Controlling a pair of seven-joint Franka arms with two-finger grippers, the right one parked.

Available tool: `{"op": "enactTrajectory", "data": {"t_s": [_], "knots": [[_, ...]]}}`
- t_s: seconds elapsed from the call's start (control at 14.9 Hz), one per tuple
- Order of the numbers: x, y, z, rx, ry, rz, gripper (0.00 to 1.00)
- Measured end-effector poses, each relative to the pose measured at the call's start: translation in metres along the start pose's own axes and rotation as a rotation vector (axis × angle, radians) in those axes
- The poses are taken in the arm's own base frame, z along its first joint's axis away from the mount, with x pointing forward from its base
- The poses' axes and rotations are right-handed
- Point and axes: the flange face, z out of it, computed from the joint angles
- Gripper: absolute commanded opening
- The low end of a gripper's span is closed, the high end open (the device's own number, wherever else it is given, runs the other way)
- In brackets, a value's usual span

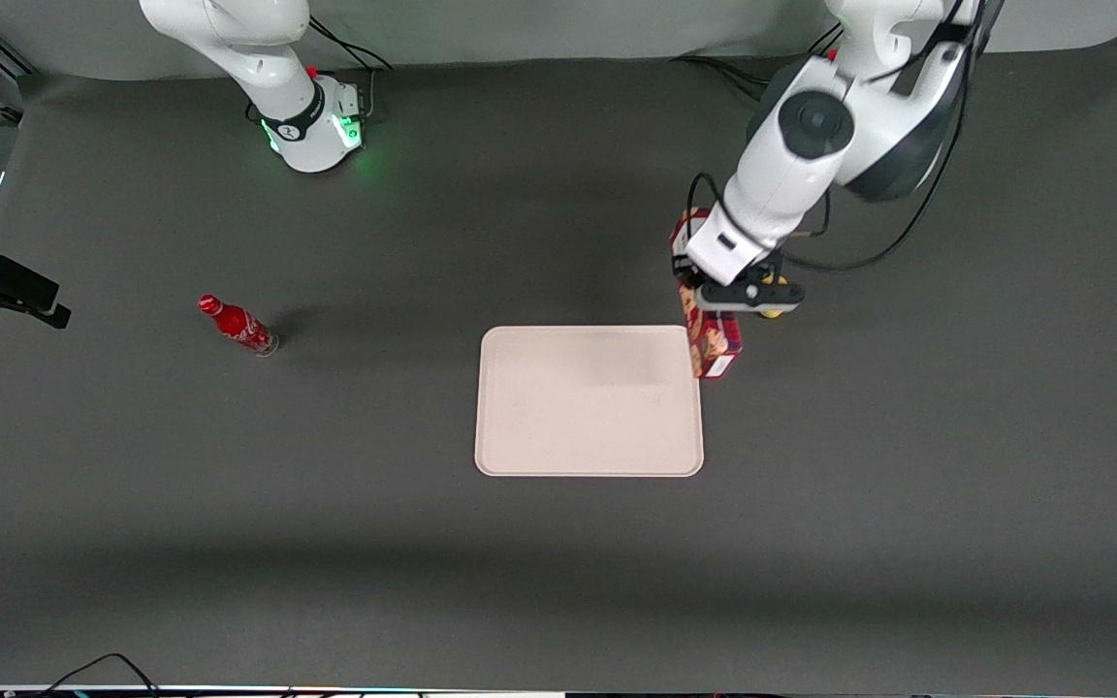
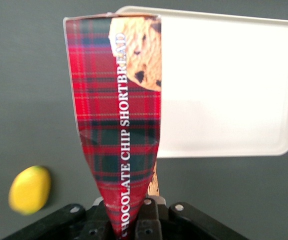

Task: Place red cookie box on tray
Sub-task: 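Carry the cookie box over the pink tray with the left gripper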

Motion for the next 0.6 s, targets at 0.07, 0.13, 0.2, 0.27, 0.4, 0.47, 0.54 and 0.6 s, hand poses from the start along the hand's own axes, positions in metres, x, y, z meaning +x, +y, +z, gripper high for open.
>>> {"op": "enactTrajectory", "data": {"t_s": [0.07, 0.13, 0.2, 0.27, 0.4, 0.47, 0.54, 0.6], "knots": [[0.006, -0.002, 0.023, -0.003, -0.013, -0.010, 0.00], [0.013, -0.004, 0.043, 0.008, -0.023, -0.015, 0.00], [0.020, -0.004, 0.059, 0.024, -0.029, -0.023, 0.00], [0.029, -0.003, 0.071, 0.038, -0.029, -0.035, 0.00], [0.046, 0.003, 0.084, 0.043, -0.021, -0.051, 0.00], [0.052, 0.007, 0.089, 0.041, -0.019, -0.053, 0.00], [0.055, 0.010, 0.094, 0.044, -0.017, -0.046, 0.00], [0.058, 0.014, 0.099, 0.052, -0.011, -0.028, 0.00]]}}
